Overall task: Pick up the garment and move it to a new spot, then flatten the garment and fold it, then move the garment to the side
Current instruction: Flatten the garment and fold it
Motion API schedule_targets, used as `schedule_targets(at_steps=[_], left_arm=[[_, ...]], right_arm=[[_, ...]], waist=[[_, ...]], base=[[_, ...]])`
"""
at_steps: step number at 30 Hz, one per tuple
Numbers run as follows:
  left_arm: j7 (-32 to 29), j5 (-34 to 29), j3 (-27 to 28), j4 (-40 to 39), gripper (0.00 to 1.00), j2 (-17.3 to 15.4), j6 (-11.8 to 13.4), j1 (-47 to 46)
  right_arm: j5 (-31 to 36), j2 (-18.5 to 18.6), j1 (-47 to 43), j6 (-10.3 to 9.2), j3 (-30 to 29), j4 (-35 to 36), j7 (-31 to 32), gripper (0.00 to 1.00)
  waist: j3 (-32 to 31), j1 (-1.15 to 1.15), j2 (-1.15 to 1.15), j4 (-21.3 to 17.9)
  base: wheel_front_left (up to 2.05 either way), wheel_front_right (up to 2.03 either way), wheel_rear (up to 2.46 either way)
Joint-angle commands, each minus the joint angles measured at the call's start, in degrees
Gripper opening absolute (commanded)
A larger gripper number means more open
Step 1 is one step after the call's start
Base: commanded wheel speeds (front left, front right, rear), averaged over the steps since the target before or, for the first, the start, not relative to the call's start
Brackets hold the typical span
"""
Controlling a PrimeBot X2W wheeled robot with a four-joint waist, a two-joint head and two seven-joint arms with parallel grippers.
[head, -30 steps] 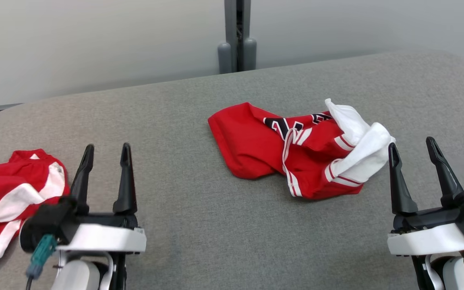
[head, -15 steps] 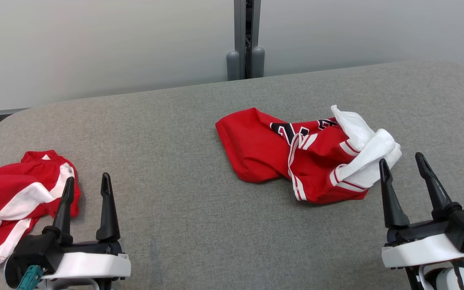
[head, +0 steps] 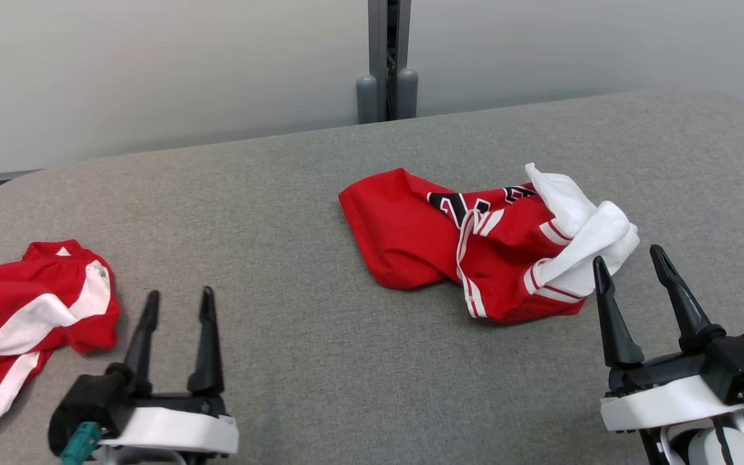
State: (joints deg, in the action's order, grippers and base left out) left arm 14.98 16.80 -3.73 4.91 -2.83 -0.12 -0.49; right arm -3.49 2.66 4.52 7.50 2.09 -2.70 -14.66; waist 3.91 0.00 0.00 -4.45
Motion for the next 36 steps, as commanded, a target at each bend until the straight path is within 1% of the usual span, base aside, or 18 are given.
schedule_targets(at_steps=[1, 4, 6, 7, 10, 11, 13, 15, 16, 18, 20, 22, 26, 31, 36], left_arm=[[0.14, 0.22, -0.78, 0.61, 1.0, -0.12, -0.84, -1.04], [0.14, 0.67, -3.35, 2.5, 1.0, -0.15, -2.15, -2.35], [0.13, 0.22, -7.0, 6.64, 1.0, -0.14, -3.5, -4.81], [-0.54, -0.1, -9.68, 10.48, 1.0, -0.18, -4.44, -8.06], [-0.57, -0.2, -11.53, 14.66, 1.0, -0.18, -4.99, -13.09], [-0.35, 0.45, -11.73, 16.33, 1.0, -0.19, -4.53, -15.7], [-0.19, 0.71, -11.53, 17.12, 1.0, -0.19, -3.6, -18.17], [0.01, 0.68, -11.0, 17.1, 1.0, -0.18, -2.53, -19.61], [0.01, 0.68, -11.0, 17.1, 1.0, -0.18, -2.53, -19.61], [0.14, 0.7, -9.92, 16.05, 1.0, -0.25, -1.16, -20.63], [0.14, 0.61, -8.62, 13.97, 1.0, -0.19, -0.2, -20.96], [0.15, 0.61, -7.85, 12.14, 1.0, -0.16, 0.17, -20.32], [0.16, 0.28, -7.38, 10.36, 1.0, -0.17, -0.4, -18.64], [0.17, 0.72, -7.44, 9.3, 1.0, -0.14, -0.12, -17.85], [0.17, 1.07, -8.23, 8.86, 1.0, -0.15, 0.17, -17.87]], right_arm=[[0.14, 0.4, 0.84, -0.02, 0.0, 0.16, -0.17, 1.0], [0.05, 0.39, 1.34, -0.02, 0.72, 0.81, -0.07, 1.0], [-0.3, 0.39, 2.33, -0.02, 0.83, 1.42, -0.09, 1.0], [-0.22, 0.38, 2.52, -0.02, 1.03, 1.51, -0.12, 1.0], [-0.55, 0.4, 3.36, -0.02, 1.5, 1.63, -0.29, 1.0], [-1.03, 0.38, 3.65, -0.02, 1.84, 1.59, -0.41, 1.0], [-1.67, 0.35, 4.23, -0.02, 2.96, 1.11, -0.5, 1.0], [-0.79, 0.24, 4.94, -0.01, 5.94, 0.11, -0.44, 1.0], [-0.79, 0.24, 4.94, -0.01, 5.94, 0.11, -0.44, 1.0], [0.09, 0.52, 5.95, -0.03, 7.49, -1.27, -0.31, 1.0], [0.77, 0.54, 6.98, -0.03, 6.09, -2.85, 0.29, 1.0], [0.69, 0.35, 8.15, -0.02, 4.23, -4.43, 0.78, 1.0], [0.04, 0.41, 9.97, -0.03, 1.0, -7.87, 2.28, 1.0], [-1.69, 0.39, 11.49, -0.02, -2.48, -11.48, 4.09, 1.0], [-5.31, 0.39, 12.66, -0.02, -2.82, -14.4, 4.92, 1.0]], waist=[[0.66, 0.0, 0.0, -0.51], [2.59, 0.0, 0.0, -1.63], [5.14, 0.0, 0.0, -2.69], [6.76, 0.0, 0.0, -3.47], [8.49, 0.0, 0.0, -4.68], [9.44, 0.0, 0.0, -5.26], [10.27, 0.0, 0.0, -5.59], [11.0, 0.0, 0.0, -5.69], [11.0, 0.0, 0.0, -5.69], [11.77, 0.0, 0.0, -5.26], [12.32, 0.0, 0.0, -4.64], [12.69, 0.0, 0.0, -3.85], [12.95, 0.0, 0.0, -2.3], [13.22, 0.0, 0.0, -1.2], [13.56, 0.0, 0.0, -0.24]], base=[[0.0, 0.0, 0.0], [0.0, 0.0, 0.0], [0.0, 0.0, 0.0], [0.0, 0.0, 0.0], [0.0, 0.0, 0.0], [0.0, 0.0, 0.0], [0.0, 0.0, 0.0], [0.0, 0.0, 0.0], [0.0, 0.0, 0.0], [0.0, 0.0, 0.0], [0.0, 0.0, 0.0], [0.0, 0.0, 0.0], [0.0, 0.0, 0.0], [0.0, 0.0, 0.0], [0.0, 0.0, 0.0]])
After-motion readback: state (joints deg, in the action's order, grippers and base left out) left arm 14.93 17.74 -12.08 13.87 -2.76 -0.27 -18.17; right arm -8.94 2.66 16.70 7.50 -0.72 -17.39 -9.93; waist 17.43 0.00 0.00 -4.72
